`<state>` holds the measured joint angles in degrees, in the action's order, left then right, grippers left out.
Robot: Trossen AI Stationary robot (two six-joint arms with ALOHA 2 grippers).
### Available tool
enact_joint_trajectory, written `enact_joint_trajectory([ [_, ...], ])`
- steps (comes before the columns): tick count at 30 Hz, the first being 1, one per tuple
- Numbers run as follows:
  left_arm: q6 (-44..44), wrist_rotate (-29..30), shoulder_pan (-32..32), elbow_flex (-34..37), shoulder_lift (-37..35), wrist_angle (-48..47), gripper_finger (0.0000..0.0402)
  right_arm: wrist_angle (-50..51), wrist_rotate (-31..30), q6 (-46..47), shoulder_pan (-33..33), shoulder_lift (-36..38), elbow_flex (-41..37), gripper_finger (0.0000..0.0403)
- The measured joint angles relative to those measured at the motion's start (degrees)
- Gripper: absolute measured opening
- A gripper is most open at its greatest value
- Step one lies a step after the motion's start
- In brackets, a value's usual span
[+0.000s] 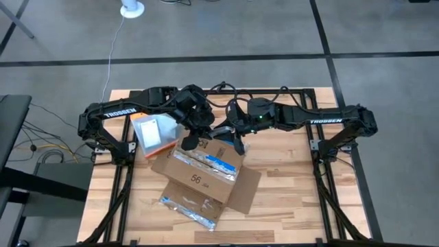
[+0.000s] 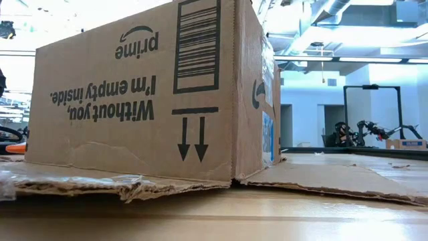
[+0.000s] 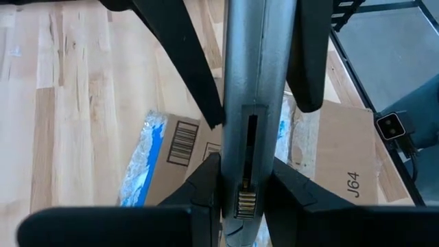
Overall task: Unpack boxes
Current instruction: Break down the box using the silver cutter until it is completely flat
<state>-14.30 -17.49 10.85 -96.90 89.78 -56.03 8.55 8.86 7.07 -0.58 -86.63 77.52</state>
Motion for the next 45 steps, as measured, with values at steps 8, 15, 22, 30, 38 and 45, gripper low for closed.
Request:
enact_joint_trajectory([
  [8,1.00,0.63,0.04,0.00,0.01,-0.21,0.0056,0.67,-1.08,-0.24,0.00,0.00,0.00,0.0100],
  [15,1.00,1.09,0.17,0.00,0.13,-0.20,0.0056,2.04,-4.05,-1.14,0.06,0.02,0.02,0.0071],
  [22,0.50,2.58,0.15,0.00,0.13,-0.54,0.0104,2.02,-5.43,-2.67,0.12,0.04,0.07,0.0069],
  [30,4.02,11.35,-1.81,-0.11,-2.99,-7.47,0.0140,7.18,-9.36,-3.93,0.13,4.47,0.09,0.0069],
  [38,11.24,20.42,-5.98,8.98,-9.61,-14.01,0.0141,12.84,-11.45,-2.07,4.52,8.44,0.11,0.0068],
  [45,13.89,19.87,-8.85,24.85,-19.31,-5.69,0.0135,9.11,-18.14,0.17,11.48,2.38,-0.55,0.0068],
])
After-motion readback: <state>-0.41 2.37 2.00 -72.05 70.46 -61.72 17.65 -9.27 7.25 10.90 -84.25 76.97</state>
